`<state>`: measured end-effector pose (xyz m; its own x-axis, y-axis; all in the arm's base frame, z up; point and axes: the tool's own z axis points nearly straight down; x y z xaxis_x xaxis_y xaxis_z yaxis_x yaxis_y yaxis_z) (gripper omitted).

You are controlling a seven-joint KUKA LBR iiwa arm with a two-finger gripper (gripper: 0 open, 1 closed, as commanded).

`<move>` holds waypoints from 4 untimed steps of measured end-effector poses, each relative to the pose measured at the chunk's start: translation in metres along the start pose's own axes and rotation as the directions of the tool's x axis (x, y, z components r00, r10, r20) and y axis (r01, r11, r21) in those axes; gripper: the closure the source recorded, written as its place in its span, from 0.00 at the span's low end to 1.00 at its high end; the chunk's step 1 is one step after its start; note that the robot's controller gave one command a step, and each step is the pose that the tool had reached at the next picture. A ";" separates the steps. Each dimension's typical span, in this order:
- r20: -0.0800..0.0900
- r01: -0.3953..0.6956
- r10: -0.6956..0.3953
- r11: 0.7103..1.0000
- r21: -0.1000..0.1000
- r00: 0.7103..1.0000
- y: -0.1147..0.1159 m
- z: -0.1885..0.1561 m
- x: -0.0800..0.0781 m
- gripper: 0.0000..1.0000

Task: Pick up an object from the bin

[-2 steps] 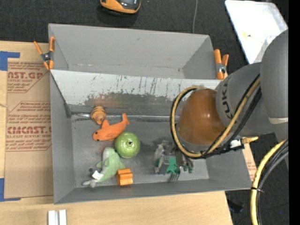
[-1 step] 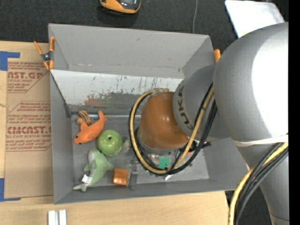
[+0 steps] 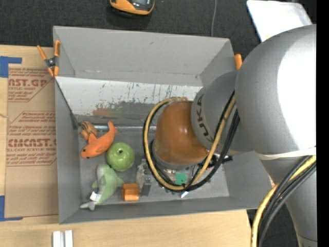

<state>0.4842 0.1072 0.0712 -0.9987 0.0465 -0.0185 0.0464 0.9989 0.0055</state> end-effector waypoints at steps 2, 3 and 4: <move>0.002 0.000 0.000 1.000 0.000 1.000 0.000 0.000 -0.001 0.00; 0.003 -0.111 0.111 0.994 0.000 0.994 0.061 0.001 0.001 0.00; 0.005 -0.081 0.081 0.997 0.001 0.997 0.074 0.001 -0.040 1.00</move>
Offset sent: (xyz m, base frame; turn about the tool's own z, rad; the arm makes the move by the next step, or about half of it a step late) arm 0.0000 0.0000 0.0000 0.0000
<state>0.5279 0.1791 0.0717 -0.9916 0.1270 -0.0235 0.1269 0.9919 0.0064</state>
